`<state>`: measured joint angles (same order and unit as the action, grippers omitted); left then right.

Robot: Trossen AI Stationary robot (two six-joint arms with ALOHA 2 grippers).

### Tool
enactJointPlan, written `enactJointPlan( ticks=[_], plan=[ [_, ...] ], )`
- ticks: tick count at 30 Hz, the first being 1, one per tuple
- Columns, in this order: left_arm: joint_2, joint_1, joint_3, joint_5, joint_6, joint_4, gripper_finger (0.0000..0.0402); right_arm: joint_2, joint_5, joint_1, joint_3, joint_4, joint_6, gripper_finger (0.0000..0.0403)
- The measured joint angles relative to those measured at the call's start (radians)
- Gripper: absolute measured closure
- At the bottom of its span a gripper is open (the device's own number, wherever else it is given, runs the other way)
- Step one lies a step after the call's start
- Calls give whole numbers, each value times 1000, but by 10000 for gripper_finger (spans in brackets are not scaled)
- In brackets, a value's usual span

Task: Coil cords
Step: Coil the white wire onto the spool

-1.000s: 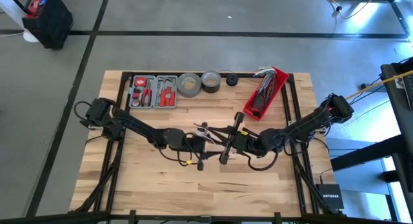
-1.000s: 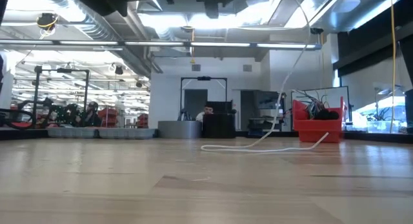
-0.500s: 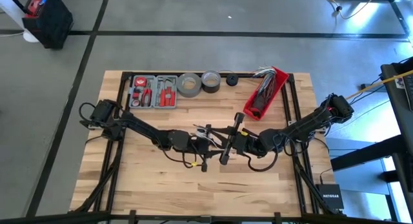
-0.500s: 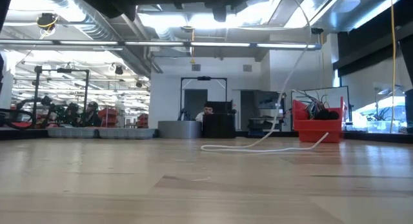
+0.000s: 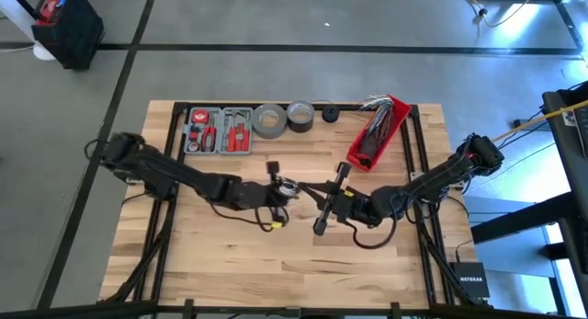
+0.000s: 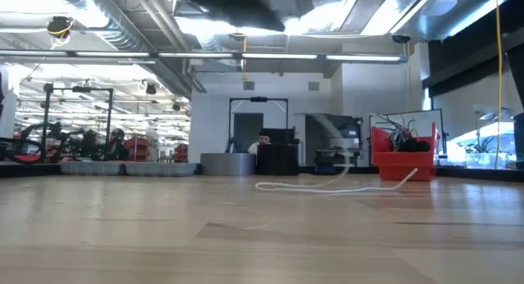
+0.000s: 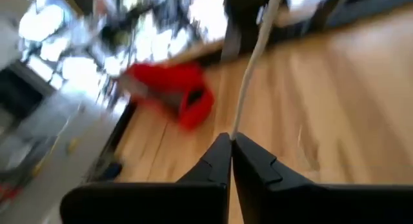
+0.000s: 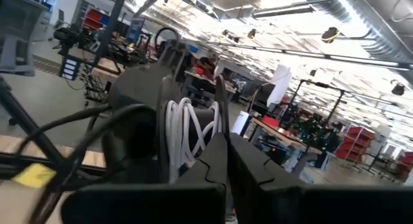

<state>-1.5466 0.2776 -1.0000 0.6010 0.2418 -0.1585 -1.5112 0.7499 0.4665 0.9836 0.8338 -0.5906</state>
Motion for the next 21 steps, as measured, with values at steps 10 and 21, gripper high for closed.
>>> enactJointPlan(
  ticks=[10, 21],
  plan=[
    [158, 5, -3, 72, -254, 512, 399, -2, 2, -4, -3, -36, -22, 397],
    [226, 35, 2, 179, -330, 616, 399, 1, -96, -77, 1, -288, -17, 397]
  ],
)
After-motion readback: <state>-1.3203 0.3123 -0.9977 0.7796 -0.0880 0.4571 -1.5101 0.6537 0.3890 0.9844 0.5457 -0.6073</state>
